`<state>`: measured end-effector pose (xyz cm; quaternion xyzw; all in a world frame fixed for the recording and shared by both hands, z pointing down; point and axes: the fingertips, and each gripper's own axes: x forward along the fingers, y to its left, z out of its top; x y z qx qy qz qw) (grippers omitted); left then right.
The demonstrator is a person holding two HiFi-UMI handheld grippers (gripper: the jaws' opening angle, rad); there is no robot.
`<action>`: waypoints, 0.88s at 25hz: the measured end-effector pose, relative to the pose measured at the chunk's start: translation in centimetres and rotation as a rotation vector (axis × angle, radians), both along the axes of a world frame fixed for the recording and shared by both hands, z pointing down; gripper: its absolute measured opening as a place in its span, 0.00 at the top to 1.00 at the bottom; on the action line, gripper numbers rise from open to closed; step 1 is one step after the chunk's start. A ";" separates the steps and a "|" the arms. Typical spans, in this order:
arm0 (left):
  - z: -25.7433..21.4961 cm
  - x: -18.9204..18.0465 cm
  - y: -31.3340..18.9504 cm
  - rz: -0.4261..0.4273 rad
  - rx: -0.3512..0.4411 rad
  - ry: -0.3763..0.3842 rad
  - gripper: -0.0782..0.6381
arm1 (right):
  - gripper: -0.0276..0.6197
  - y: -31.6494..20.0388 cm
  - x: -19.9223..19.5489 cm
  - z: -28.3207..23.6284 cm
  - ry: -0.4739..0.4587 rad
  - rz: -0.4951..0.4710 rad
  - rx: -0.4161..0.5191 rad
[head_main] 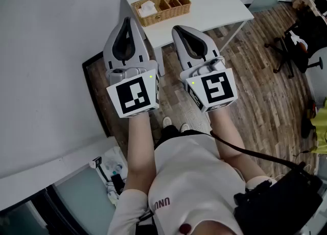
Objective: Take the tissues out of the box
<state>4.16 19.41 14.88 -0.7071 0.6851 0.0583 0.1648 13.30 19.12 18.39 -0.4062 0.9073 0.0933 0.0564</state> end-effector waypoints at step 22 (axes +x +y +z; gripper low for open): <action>0.8 -2.8 0.3 -0.053 -0.022 -0.001 0.88 | 0.93 -0.8 -0.3 2.1 0.027 0.037 -0.077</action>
